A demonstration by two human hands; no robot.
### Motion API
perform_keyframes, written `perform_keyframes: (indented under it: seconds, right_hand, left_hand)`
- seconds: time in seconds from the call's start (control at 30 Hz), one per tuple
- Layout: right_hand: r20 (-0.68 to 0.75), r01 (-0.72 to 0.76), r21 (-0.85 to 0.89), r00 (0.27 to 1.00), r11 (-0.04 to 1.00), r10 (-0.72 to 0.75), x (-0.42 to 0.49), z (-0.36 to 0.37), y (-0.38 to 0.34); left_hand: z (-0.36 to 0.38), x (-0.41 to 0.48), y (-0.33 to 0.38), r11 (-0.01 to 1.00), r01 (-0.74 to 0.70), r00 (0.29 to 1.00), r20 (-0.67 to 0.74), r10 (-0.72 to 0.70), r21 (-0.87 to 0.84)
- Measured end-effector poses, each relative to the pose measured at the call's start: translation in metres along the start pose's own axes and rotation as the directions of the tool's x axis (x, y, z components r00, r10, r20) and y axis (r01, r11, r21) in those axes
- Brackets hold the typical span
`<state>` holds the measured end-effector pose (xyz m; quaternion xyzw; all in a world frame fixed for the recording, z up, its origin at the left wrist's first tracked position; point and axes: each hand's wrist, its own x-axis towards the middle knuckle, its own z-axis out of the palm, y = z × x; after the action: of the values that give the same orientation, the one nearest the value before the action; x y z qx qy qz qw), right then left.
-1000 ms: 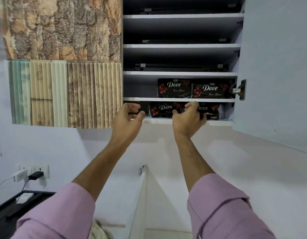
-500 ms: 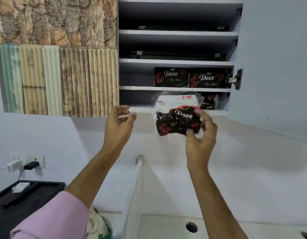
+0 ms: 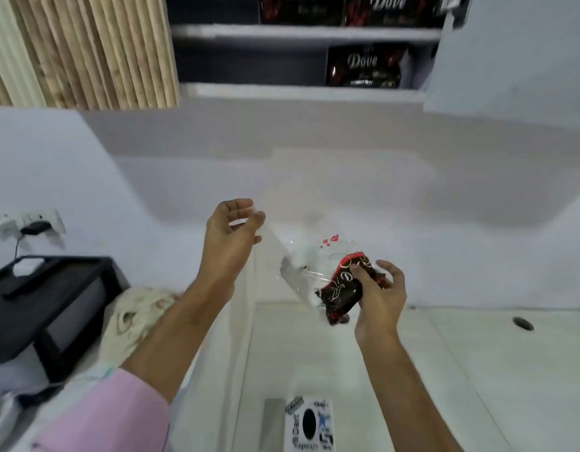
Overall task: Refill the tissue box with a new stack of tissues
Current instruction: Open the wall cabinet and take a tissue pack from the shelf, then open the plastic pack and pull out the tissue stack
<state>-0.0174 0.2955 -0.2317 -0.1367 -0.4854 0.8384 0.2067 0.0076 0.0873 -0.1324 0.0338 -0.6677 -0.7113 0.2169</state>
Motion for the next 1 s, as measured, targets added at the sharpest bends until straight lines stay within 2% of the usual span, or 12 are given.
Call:
perform_keyframes:
  seconds: [0.07, 0.17, 0.27, 0.33, 0.5, 0.67, 0.83, 1.0]
  right_hand:
    - [-0.025, -0.173, 0.060, 0.984, 0.983, 0.175, 0.001, -0.022, 0.021]
    - [-0.043, -0.426, 0.072, 0.902, 0.902, 0.430, 0.001, -0.048, 0.048]
    - [-0.044, -0.557, 0.040, 0.828, 0.830, 0.558, 0.001, -0.072, 0.072]
    - [-0.073, -0.619, 0.003, 0.783, 0.785, 0.618, -0.002, -0.084, 0.080]
    - [-0.110, -0.680, -0.113, 0.734, 0.725, 0.671, -0.009, -0.113, 0.094]
    - [-0.059, -0.727, -0.156, 0.682, 0.668, 0.729, -0.022, -0.142, 0.114]
    - [-0.051, -0.756, -0.137, 0.650, 0.640, 0.758, -0.040, -0.157, 0.134]
    - [0.016, -0.741, -0.111, 0.665, 0.663, 0.746, -0.050, -0.159, 0.151]
  left_hand:
    - [0.006, -0.020, -0.016, 0.993, 0.095, 0.995, 0.024, -0.094, -0.064]
    - [0.015, -0.054, -0.043, 0.976, 0.179, 0.983, 0.069, -0.171, -0.128]
    - [0.023, -0.082, -0.082, 0.959, 0.256, 0.965, 0.090, -0.246, -0.123]
    - [0.022, -0.097, -0.112, 0.942, 0.323, 0.946, 0.054, -0.319, -0.094]
    - [0.002, -0.139, -0.183, 0.861, 0.508, 0.861, -0.036, -0.508, -0.006]
    - [-0.010, -0.174, -0.236, 0.716, 0.693, 0.720, -0.037, -0.693, 0.084]
    - [-0.009, -0.187, -0.265, 0.645, 0.758, 0.648, -0.002, -0.761, 0.102]
    - [-0.003, -0.174, -0.280, 0.605, 0.791, 0.601, 0.069, -0.796, 0.092]
